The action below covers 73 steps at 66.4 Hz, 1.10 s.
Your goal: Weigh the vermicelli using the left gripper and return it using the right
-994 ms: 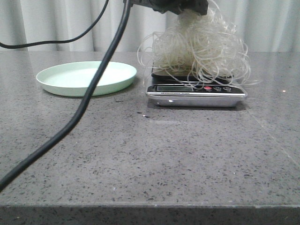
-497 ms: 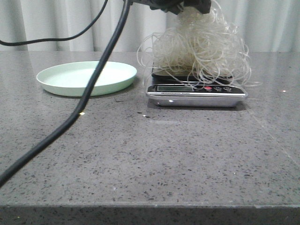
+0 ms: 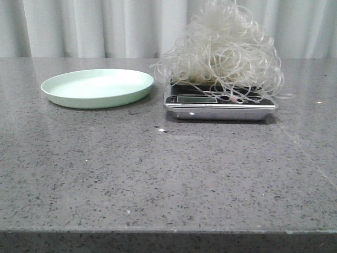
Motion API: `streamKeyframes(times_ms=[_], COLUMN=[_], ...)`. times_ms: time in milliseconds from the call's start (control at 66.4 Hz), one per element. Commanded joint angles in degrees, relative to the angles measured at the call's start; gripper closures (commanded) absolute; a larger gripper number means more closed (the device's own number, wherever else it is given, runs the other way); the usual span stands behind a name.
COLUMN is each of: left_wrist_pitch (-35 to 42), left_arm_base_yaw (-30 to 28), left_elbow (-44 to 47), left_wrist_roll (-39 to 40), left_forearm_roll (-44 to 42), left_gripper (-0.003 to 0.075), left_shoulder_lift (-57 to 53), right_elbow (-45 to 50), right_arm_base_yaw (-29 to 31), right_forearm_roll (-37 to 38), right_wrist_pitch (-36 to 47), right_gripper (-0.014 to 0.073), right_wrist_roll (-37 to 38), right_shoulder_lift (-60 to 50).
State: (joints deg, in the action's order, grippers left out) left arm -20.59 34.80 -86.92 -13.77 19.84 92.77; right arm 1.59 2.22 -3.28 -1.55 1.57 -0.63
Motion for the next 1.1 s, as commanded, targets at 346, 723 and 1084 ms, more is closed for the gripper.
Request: streamKeyframes(times_ms=[346,723,1084], left_wrist_pitch=[-0.65,8.65,14.51], left_arm_base_yaw=[-19.94,-30.9,-30.9], left_elbow=[15.42,39.58,56.7], left_wrist_roll=[-0.02,-0.02,-0.02], left_forearm_roll=[-9.94,-14.17,-14.17], left_gripper=[0.0219,0.0423,0.0584], left_shoulder_lift=[-27.24,-50.71,-64.73], right_elbow=[-0.45,-0.45,-3.95], right_arm_base_yaw=[0.22,0.22,0.22], right_forearm_roll=[0.53,0.43,-3.29], right_wrist_pitch=[4.3,6.22,8.83], right_gripper=[0.0444,0.0444,0.0443], right_wrist_roll=[-0.03,-0.03,-0.03], right_shoulder_lift=[-0.83,-0.83,-0.48])
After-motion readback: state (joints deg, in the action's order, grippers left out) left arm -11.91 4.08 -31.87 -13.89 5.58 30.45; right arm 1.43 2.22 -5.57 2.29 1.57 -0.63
